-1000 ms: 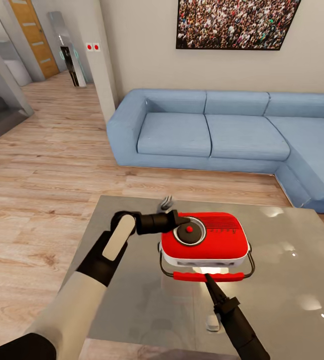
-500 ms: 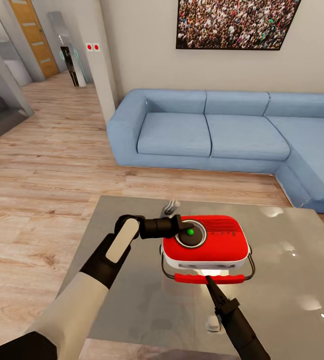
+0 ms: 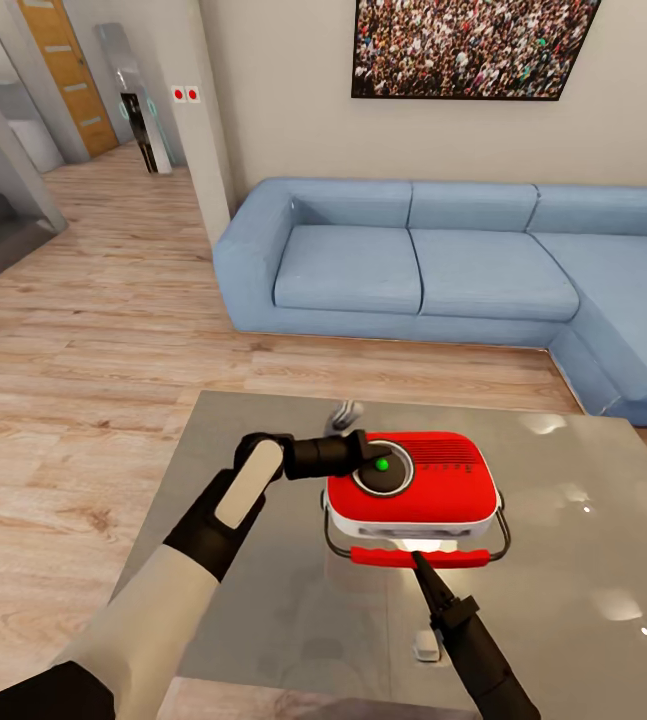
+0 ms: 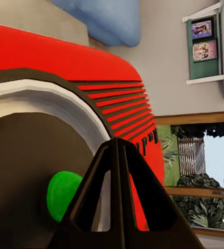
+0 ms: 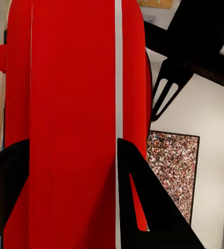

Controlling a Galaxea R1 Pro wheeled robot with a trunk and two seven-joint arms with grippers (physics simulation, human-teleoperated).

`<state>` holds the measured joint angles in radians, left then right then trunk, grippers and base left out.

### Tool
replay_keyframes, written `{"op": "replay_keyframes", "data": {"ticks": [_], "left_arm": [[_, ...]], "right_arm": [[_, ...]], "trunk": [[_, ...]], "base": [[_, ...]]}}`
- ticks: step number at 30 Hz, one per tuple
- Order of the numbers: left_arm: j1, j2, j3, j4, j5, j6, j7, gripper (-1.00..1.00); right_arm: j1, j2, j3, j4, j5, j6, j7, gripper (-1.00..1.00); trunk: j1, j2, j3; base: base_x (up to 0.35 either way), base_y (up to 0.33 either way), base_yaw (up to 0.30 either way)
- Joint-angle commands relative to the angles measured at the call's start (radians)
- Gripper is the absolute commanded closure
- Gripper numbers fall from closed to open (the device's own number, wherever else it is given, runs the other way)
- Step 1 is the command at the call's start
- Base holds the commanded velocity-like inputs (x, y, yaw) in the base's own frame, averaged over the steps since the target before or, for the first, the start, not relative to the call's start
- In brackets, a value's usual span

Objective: Turn on the radio receiver that's on the table in the living room.

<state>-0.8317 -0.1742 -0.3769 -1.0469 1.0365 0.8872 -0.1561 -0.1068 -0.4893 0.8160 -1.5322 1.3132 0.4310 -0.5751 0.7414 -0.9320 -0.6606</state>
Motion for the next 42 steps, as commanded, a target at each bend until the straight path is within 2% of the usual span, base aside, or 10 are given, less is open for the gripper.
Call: {"op": "replay_keyframes", "data": {"ticks": [1,7,12,17,23,28,31,36,38,42], "left_arm": [[0.000,0.000,-0.001,-0.002,0.006,0.000,0.000,1.00],[0.000,0.000,-0.005,-0.095,0.040,0.003,0.000,1.00],[0.000,0.000,-0.005,-0.240,0.091,0.010,0.010,1.00],[0.000,0.000,0.000,-0.362,0.162,0.059,0.074,1.00],[0.000,0.000,0.008,-0.424,0.188,0.081,0.110,1.00],[0.000,0.000,0.089,-0.456,0.191,0.118,0.117,1.00],[0.000,0.011,0.186,-0.465,0.186,0.142,0.129,1.00],[0.000,0.094,0.234,-0.459,0.184,0.149,0.150,1.00],[0.000,0.142,0.239,-0.456,0.183,0.151,0.164,1.00],[0.000,0.193,0.241,-0.448,0.183,0.154,0.184,1.00]], "right_arm": [[0.000,0.000,0.002,-0.037,0.020,0.006,0.000,1.00],[-0.001,0.000,0.000,-0.036,0.020,0.005,0.003,1.00],[-0.001,-0.001,-0.004,-0.036,0.020,0.005,0.004,1.00],[-0.001,-0.001,-0.008,-0.036,0.020,0.004,0.006,1.00],[-0.001,-0.001,-0.011,-0.035,0.018,0.003,0.007,1.00],[0.000,0.000,-0.027,-0.033,0.009,0.002,0.031,1.00],[0.000,0.001,-0.100,-0.033,0.003,-0.005,0.088,1.00],[-0.001,0.012,-0.249,-0.036,-0.004,-0.045,0.207,1.00],[-0.005,0.046,-0.336,-0.037,-0.023,-0.067,0.277,1.00],[-0.042,0.113,-0.493,-0.037,-0.061,-0.108,0.414,1.00]], "trunk": [[0.000,0.000,0.000],[0.000,0.000,0.000],[0.000,0.000,0.000],[0.000,0.000,0.000],[0.000,0.000,0.000],[0.000,0.000,0.000],[0.000,0.000,0.000],[0.000,0.000,0.000],[0.000,0.000,0.000],[0.000,0.000,0.000]], "base": [[0.000,0.000,0.000],[0.000,0.000,0.000],[0.000,0.000,0.000],[0.000,0.000,0.000],[0.000,0.000,0.000],[0.000,0.000,0.000],[0.000,0.000,0.000],[0.000,0.000,0.000],[0.000,0.000,0.000],[0.000,0.000,0.000]]}}
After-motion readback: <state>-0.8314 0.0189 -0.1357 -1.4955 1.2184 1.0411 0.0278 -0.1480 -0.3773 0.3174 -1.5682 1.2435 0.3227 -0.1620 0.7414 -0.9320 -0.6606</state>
